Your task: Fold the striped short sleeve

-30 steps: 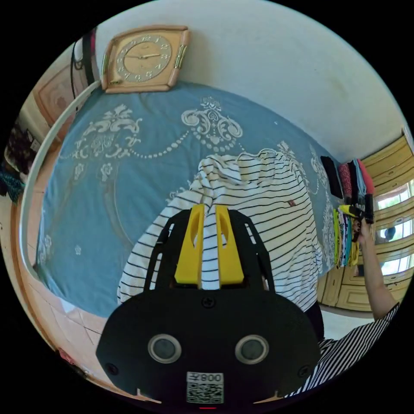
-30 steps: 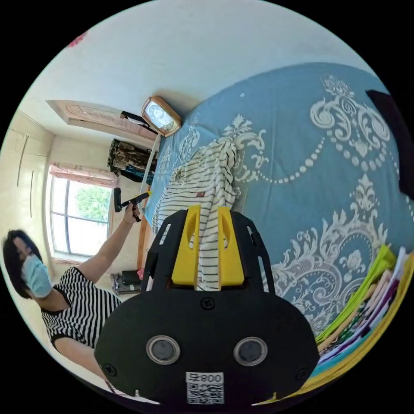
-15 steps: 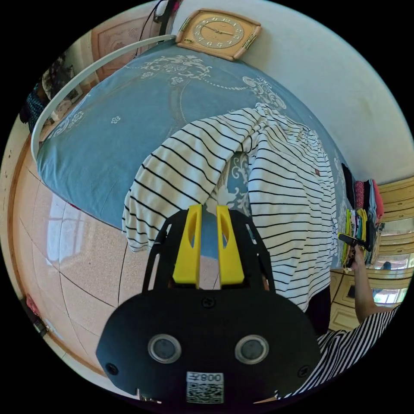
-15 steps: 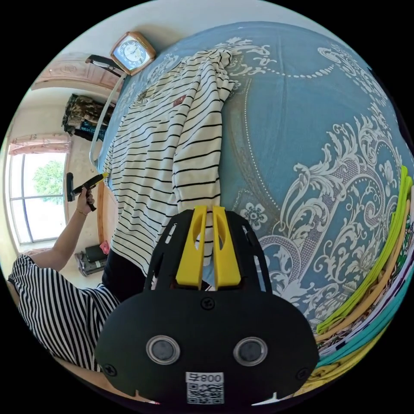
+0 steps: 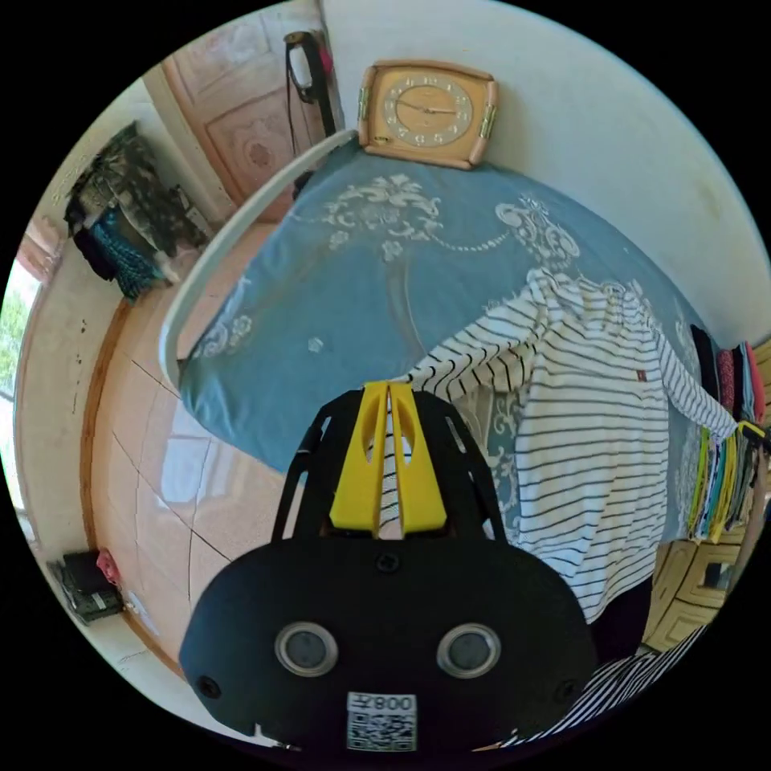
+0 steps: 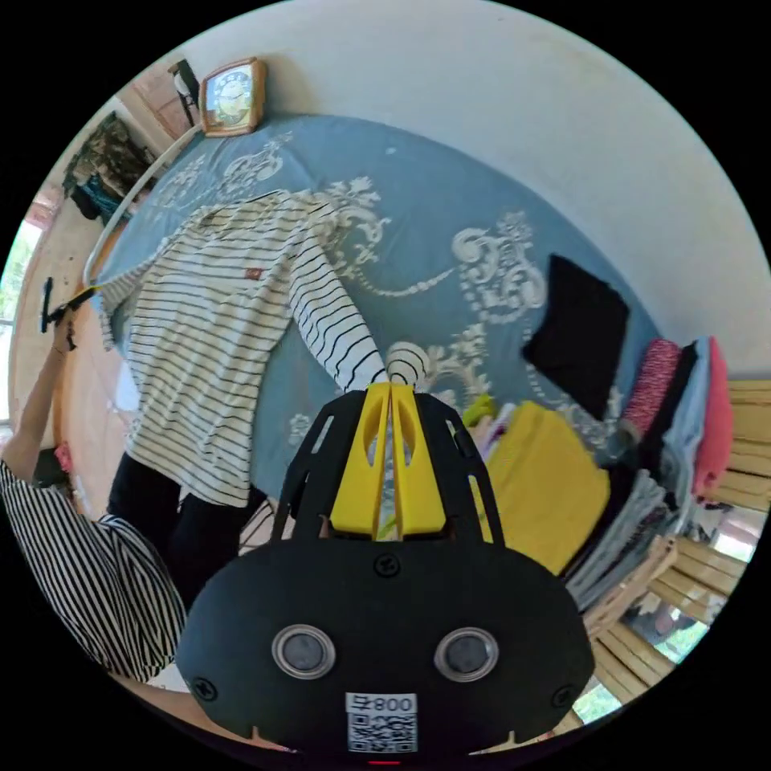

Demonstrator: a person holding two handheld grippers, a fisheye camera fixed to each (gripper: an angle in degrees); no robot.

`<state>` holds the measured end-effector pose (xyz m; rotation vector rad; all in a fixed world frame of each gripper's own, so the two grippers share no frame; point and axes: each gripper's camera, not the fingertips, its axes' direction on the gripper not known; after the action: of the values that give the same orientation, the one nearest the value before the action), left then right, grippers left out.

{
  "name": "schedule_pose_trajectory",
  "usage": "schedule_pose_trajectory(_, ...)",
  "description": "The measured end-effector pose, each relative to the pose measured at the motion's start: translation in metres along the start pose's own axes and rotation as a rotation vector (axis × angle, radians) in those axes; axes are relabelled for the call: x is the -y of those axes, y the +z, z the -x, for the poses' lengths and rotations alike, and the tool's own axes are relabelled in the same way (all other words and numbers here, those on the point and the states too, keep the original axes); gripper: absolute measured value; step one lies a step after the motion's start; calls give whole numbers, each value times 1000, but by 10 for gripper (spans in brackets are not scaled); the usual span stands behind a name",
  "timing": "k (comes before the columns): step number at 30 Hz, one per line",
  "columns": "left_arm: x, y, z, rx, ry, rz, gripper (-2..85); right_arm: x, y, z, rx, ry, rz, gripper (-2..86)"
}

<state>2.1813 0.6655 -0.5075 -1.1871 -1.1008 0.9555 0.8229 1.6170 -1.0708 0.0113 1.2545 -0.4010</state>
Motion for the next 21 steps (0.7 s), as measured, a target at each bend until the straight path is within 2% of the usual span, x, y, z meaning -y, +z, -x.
schedule_pose_trajectory(4,29,-58,90,13,-138,-172,14,3,-48,-76,-126,161,-75,0)
schedule_pose_trajectory(7,31,-63,130,0,-167,-189,38,0,-44,-123,-201,296,-93,2)
schedule_pose_trajectory(12,-22,-33,170,-140,-158,-95,73,-36,39,-113,39,288,-84,9)
schedule_pose_trajectory(13,-47,-27,181,-213,-159,-82,74,-43,50,-104,70,264,-76,11)
schedule_pose_trajectory(17,-152,-4,221,-572,-186,11,76,-115,133,-32,393,149,-8,40)
schedule_pose_trajectory(21,-249,19,245,-743,-227,187,100,-189,199,31,622,120,89,73)
